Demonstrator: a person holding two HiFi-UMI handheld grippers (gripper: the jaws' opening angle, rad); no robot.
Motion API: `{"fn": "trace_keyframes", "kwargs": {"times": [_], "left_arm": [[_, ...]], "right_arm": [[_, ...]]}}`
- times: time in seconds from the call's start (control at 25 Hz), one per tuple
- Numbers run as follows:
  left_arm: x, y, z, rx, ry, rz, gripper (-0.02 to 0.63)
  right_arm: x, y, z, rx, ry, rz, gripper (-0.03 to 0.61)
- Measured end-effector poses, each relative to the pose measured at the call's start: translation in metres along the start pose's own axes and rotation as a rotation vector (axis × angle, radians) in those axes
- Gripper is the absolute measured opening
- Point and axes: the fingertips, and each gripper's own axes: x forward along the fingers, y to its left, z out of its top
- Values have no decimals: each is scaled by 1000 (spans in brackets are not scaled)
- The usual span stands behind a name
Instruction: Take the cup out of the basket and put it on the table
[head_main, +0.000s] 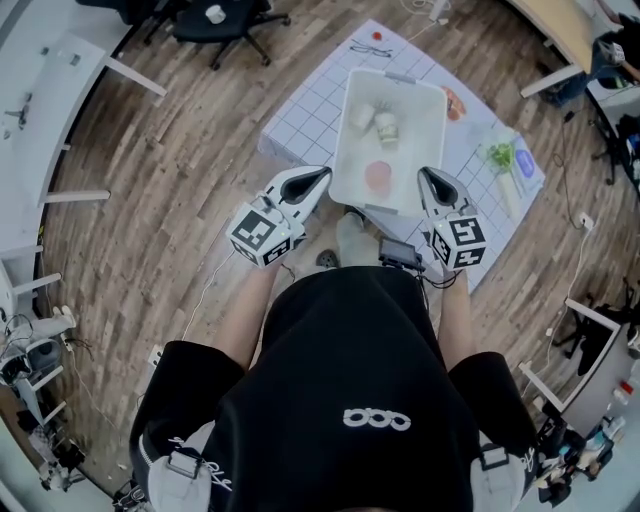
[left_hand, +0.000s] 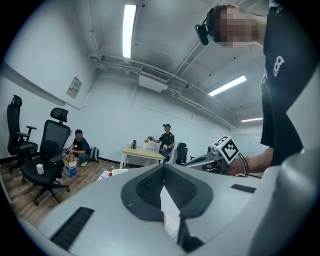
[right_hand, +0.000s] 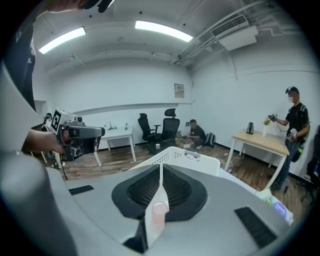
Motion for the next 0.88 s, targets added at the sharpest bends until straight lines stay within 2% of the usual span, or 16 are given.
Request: {"fn": "trace_keyframes", "kwargs": {"times": [0.16,0.28,0.4,0.64,0.72,0.88], "left_arm": [[7,3,-4,-17,-3,-16,9],[14,4,-8,-23,10,-26,8],[20,5,-11,-27,19,-33,8],[26,14,-14,-43,25,-12,8],[27,17,-15,-47,27,-7,8],[25,26,-19,-60,31,14,8]], "right_arm": [[30,1,-16,-10,81,77,29],[60,3,-30,-73,183,133,59],[89,10,-46,-192,323,219,148],[134,28,-119,-448,664,418,247],[141,29,-144,-512,750,436,269],[154,27,-182,-600,855,440,272]]}}
